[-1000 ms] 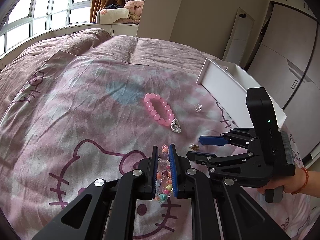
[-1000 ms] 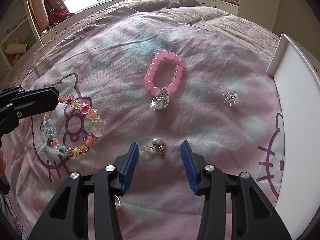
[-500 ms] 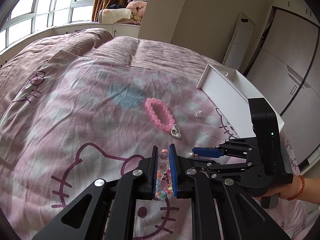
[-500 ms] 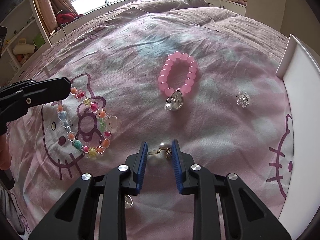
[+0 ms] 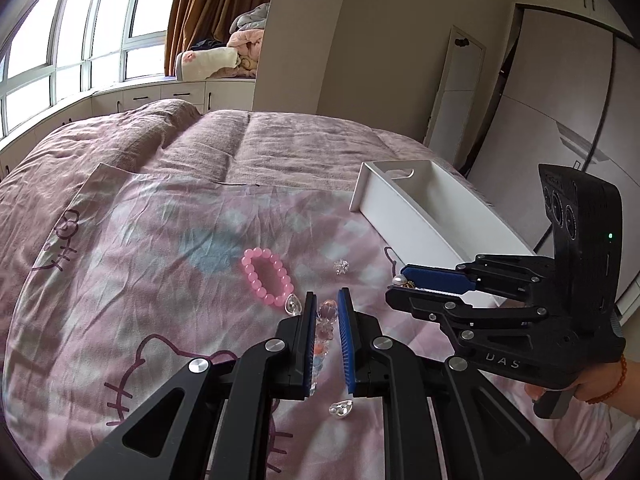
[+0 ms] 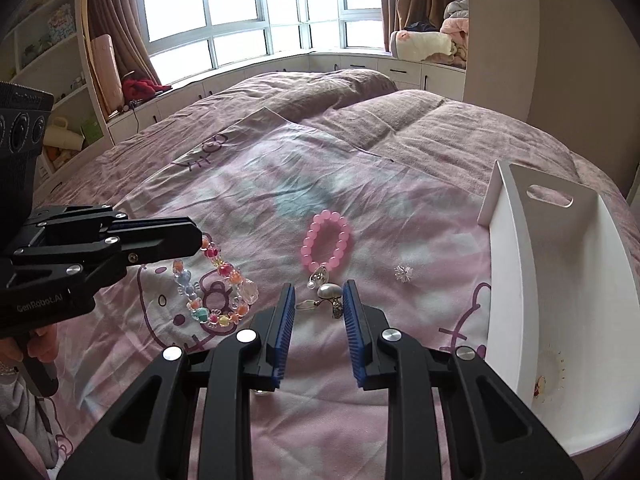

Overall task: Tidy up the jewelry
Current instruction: 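Carry the bracelet and the earring over the white tray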

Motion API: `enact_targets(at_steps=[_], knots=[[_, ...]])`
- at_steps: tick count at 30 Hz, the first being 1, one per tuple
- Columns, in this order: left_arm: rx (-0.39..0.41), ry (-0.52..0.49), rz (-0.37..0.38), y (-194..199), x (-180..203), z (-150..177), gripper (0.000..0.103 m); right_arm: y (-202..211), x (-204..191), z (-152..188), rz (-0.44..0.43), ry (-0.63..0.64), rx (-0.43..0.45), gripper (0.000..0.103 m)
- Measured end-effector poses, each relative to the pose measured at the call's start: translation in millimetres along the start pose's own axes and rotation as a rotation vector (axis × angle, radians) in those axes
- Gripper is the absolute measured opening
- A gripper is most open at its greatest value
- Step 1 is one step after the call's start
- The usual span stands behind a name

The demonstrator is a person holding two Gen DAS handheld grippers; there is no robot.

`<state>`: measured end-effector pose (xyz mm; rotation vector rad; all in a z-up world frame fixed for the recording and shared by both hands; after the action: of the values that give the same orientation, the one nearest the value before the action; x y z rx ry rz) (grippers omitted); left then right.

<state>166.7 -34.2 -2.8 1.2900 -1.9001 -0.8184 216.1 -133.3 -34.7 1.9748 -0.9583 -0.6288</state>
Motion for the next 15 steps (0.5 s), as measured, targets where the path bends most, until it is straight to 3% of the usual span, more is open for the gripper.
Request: enact_targets(at_steps=[6,15], knots=[[-0.01,-0.061,0.053,11.2,47.7,-34.8,0.016,69.0,32.7,7.0,0.048,-0.037,0.104,0.025],[-0.003,-0.138,0.068,9.6,106.2,-121.0,0.016,139.5,113.2,24.7,0.14,-0.129,0.184,0.025]])
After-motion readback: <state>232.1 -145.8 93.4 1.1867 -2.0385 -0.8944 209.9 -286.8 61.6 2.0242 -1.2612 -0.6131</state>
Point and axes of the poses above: each gripper's, at about its wrist camera, not at the fingertips, and y roughly against the way its jaws point, x to its right, z to its underside, the point moved 9 cm from there along -y, roughly the way its jaws point, and after that the axes turned 15 degrees about -x, right-handed, at the moved point
